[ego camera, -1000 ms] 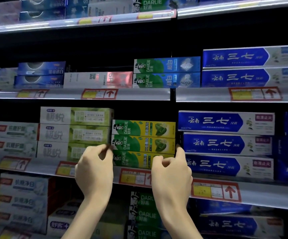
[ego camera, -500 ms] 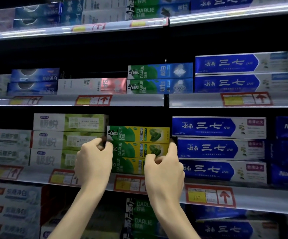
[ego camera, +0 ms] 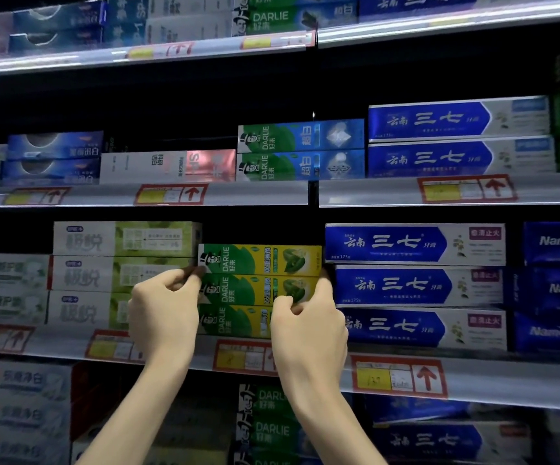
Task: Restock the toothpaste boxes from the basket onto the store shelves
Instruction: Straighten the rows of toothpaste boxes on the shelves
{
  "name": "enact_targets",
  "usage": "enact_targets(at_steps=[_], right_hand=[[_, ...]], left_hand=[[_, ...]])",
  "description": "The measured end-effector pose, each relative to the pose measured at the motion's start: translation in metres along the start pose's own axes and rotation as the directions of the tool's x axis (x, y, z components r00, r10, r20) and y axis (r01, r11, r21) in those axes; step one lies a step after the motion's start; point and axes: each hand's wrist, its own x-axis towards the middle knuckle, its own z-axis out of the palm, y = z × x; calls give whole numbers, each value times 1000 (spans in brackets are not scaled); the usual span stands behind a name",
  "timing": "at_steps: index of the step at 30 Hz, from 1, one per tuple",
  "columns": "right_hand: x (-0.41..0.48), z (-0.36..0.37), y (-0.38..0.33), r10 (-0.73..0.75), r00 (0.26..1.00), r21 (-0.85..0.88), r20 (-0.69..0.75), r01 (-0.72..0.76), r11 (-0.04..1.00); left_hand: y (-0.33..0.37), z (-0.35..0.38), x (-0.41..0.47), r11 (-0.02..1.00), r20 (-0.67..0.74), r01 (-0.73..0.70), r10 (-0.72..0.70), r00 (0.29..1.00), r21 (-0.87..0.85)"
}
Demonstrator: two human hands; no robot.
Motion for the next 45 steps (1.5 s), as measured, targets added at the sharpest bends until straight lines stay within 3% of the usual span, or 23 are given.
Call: enact_targets(at_steps=[6, 13, 19, 24, 33, 41, 45], right_hand=[[-5, 2, -4, 3, 1000, -8, 1, -3, 1000], [-20, -30, 1, -80, 997, 59, 14, 80, 995], [-5, -111, 23, -38, 985, 116, -167, 58, 991], [18, -170, 49, 42, 949, 75, -313, -19, 997], [40, -201, 78, 135, 978, 56, -161, -128, 990], [55, -186, 73, 55, 993, -111, -106, -67, 992], [60, -183, 68, 89, 989, -102, -117, -101, 990]], left_hand=[[-7, -2, -1, 998, -19, 8, -9, 1000, -61], [22, -7, -35, 981, 56, -93, 104, 993, -173], [50, 17, -87, 968, 263, -68, 132, 956, -240], [60, 42, -121, 977, 322, -64, 129, 938, -204], [56, 66, -137, 993, 313, -106, 119, 942, -56], [47, 68, -138, 995, 289, -54, 75, 954, -83], [47, 67, -140, 992, 297, -84, 107, 949, -90]])
